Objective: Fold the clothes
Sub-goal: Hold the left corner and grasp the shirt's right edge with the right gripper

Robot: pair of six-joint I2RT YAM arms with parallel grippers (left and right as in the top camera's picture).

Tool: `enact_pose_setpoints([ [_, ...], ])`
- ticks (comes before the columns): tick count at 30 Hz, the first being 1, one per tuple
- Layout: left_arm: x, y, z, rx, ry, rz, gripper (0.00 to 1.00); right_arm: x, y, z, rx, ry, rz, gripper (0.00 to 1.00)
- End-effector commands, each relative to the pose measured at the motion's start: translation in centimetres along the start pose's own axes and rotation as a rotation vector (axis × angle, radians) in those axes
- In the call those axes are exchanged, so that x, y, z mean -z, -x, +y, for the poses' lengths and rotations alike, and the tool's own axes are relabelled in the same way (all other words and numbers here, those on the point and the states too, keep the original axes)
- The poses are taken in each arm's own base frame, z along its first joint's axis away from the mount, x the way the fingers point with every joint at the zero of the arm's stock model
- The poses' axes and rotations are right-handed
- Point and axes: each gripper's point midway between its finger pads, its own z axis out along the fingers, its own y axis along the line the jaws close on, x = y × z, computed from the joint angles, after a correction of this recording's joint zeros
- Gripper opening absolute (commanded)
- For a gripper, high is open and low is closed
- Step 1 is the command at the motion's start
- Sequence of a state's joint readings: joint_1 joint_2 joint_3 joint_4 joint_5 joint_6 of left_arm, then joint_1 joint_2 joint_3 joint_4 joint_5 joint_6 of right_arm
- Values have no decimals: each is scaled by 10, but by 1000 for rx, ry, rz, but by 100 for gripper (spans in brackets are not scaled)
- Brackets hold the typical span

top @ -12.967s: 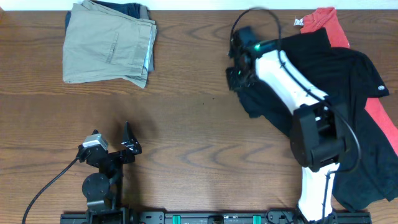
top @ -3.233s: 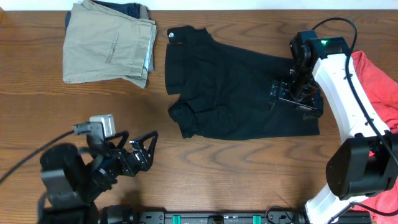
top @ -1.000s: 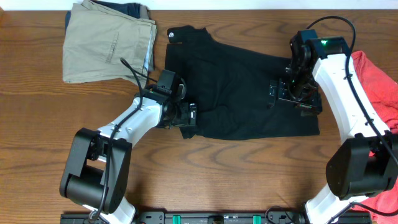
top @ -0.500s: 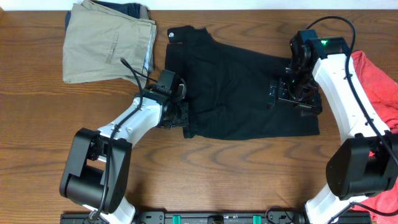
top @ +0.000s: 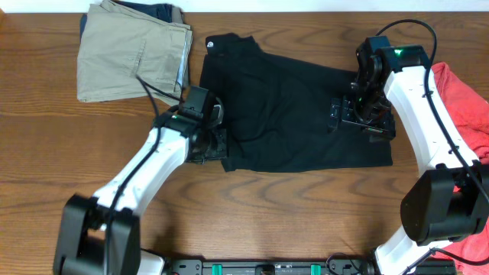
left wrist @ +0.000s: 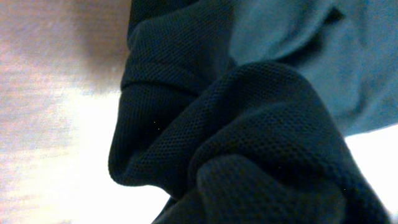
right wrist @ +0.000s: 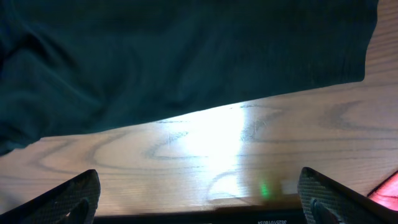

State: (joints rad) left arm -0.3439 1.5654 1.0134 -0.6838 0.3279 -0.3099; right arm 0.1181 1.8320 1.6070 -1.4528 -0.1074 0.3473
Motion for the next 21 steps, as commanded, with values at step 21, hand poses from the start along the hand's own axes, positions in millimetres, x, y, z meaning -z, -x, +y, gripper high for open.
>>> enact_pose_setpoints([
  [21, 50, -64, 11, 114, 64, 147, 31, 40, -4, -130, -508, -81, -124, 99],
])
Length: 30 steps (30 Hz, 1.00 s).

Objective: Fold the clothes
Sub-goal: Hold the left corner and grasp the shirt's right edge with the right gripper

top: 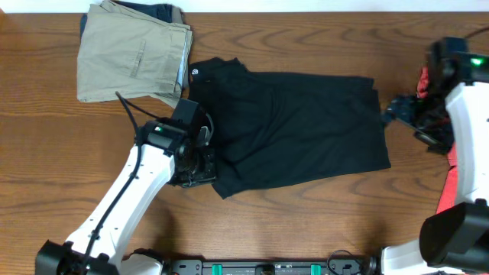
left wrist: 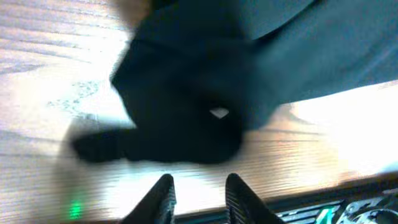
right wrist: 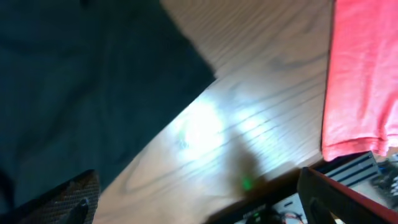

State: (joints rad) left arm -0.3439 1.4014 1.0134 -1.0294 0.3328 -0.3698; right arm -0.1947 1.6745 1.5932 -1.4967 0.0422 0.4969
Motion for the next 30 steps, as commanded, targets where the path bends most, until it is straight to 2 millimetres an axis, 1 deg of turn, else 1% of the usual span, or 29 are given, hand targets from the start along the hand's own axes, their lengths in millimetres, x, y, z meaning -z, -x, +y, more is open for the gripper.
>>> enact_pose_setpoints([
  [1, 5, 2, -1, 5, -2, -16, 31, -17, -2, -13, -56, -10, 48, 99],
  [2, 4, 2, -1, 5, -2, -15, 31, -22, -5, -13, -55, -3, 62, 99],
  [4, 4, 2, -1, 5, -2, -16, 30, -38, -12, -8, -21, 27, 98, 97],
  [7, 4, 3, -2, 5, -3, -17, 31, -63, -21, 5, 28, 88, 131, 91],
  [10, 4, 3, 0, 5, 8, -22, 31, -85, -28, 14, 39, 131, 147, 92],
  [13, 5, 4, 4, 6, 27, -26, 42, -103, -32, 14, 6, 133, 148, 94],
  [14, 5, 3, 4, 7, 28, -24, 43, -109, -32, 14, 1, 134, 146, 94],
  [15, 4, 3, 4, 7, 28, -23, 43, -113, -32, 14, 2, 137, 138, 91],
  [16, 4, 3, 4, 8, 29, -22, 47, -117, -31, 14, 2, 137, 129, 88],
  [18, 3, 2, 5, 8, 30, -20, 56, -123, -28, 14, 1, 143, 111, 75],
  [19, 3, 2, 5, 8, 33, -20, 58, -126, -27, 15, -7, 147, 104, 67],
  [20, 3, 2, 5, 8, 33, -20, 59, -128, -27, 15, -19, 147, 102, 62],
  [21, 3, 2, 6, 9, 33, -19, 61, -131, -27, 15, -25, 149, 98, 59],
  [23, 3, 2, 6, 9, 33, -19, 61, -138, -28, 13, -34, 139, 91, 59],
  [26, 3, 2, 6, 9, 33, -19, 63, -147, -31, -3, -102, 55, 83, 60],
  [28, 3, 2, 6, 9, 33, -19, 64, -151, -31, -11, -122, 12, 71, 62],
  [30, 3, 2, 6, 9, 33, -19, 67, -152, -30, -14, -126, 5, 67, 64],
])
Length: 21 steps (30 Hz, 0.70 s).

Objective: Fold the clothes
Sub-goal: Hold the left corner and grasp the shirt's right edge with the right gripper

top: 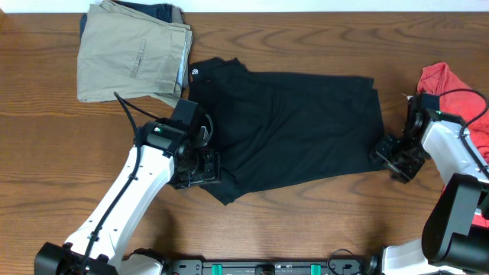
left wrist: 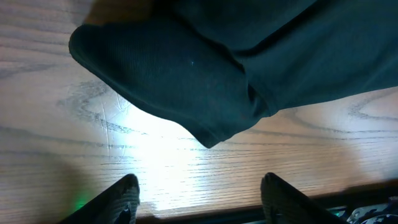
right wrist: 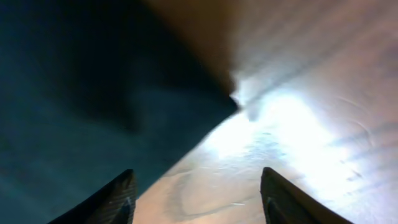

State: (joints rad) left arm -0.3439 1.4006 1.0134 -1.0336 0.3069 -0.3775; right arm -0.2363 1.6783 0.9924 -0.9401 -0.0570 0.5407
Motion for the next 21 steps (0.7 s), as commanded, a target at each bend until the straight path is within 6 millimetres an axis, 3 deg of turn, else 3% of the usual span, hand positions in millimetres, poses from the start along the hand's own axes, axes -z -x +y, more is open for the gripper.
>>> enact_pose_setpoints([
  [1, 3, 1, 1, 0, 8, -12, 68, -3, 5, -10, -46, -53, -30, 65],
  [11, 3, 1, 1, 0, 8, -11, 70, -14, 13, -12, -55, -65, -38, 64],
  [17, 3, 1, 1, 0, 8, -11, 70, -29, 9, -13, -56, -79, 7, 53],
  [21, 3, 1, 1, 0, 8, -11, 70, -33, 13, -11, -55, -75, -1, 53],
])
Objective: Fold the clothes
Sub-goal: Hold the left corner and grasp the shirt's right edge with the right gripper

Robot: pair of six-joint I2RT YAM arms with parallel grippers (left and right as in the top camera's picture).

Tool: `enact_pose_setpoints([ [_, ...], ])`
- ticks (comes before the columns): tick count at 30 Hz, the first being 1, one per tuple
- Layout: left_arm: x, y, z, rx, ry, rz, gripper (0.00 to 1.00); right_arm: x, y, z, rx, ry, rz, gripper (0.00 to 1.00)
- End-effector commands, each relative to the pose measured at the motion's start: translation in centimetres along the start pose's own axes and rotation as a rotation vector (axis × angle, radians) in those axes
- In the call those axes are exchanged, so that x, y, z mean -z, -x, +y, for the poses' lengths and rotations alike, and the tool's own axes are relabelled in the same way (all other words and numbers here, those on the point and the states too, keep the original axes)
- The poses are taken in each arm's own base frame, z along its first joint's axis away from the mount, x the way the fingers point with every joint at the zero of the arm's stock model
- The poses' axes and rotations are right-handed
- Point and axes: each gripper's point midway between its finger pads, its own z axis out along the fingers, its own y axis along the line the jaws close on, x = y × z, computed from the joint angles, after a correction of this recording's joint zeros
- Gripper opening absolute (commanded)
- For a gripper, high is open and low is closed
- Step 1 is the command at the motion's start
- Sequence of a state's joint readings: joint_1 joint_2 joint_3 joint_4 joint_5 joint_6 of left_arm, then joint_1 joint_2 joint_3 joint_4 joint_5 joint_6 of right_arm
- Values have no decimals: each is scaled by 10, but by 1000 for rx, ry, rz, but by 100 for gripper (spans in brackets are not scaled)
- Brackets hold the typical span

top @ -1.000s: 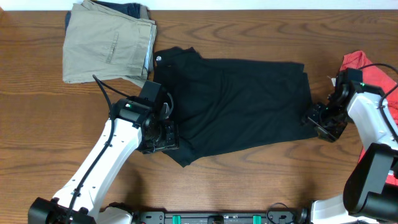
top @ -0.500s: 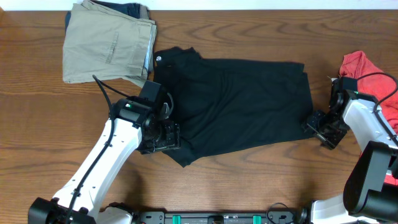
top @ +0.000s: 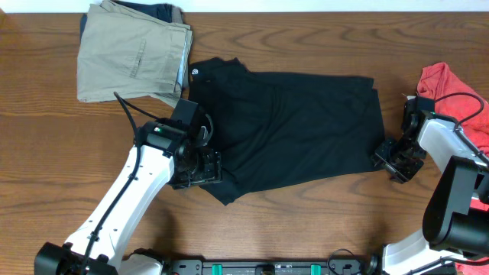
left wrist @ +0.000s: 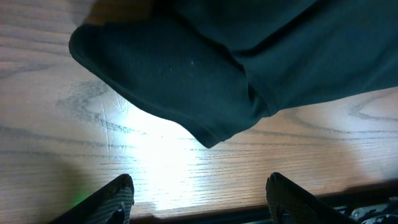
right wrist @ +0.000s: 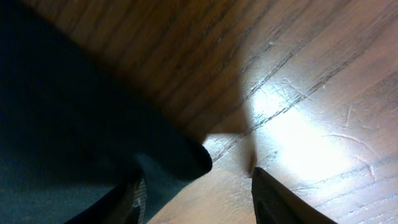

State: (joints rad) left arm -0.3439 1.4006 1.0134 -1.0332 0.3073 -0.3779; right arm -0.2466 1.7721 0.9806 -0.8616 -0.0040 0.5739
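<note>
A black garment (top: 290,126) lies spread flat across the middle of the table. My left gripper (top: 200,169) sits low at its front left corner and is open. In the left wrist view that folded corner (left wrist: 186,87) lies just ahead of the left gripper (left wrist: 202,199), with bare wood between the fingers. My right gripper (top: 393,162) is down at the garment's front right corner, open too. In the right wrist view the cloth corner (right wrist: 93,143) reaches the left finger of the right gripper (right wrist: 199,199), and the other finger (right wrist: 280,199) rests over bare wood.
Folded tan trousers (top: 134,50) lie at the back left on a dark garment (top: 157,11), close to the black garment's collar end. A crumpled red garment (top: 458,95) lies at the right edge, behind my right arm. A dark rail (top: 267,267) runs along the table's front edge.
My right gripper has shifted slightly at the front right corner, so the cloth corner now lies against its left finger. The left gripper and the garment look unchanged.
First my left wrist view was filled with bunched black cloth at the garment's left end, with the right gripper open over its right part. Then the garment lay further left and flatter, the right arm out by the red garment. Since then both grippers stand open at its front corners.
</note>
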Motion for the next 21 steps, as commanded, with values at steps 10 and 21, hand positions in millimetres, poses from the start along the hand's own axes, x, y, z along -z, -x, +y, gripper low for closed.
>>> enact_pose_setpoints([
  [10, 3, 1, 1, 0, 9, -11, 70, -8, 10, 4, -11, 8, -35, 44],
  [21, 3, 1, 1, 0, 9, -11, 70, -7, 22, 9, -7, 27, -84, 46],
])
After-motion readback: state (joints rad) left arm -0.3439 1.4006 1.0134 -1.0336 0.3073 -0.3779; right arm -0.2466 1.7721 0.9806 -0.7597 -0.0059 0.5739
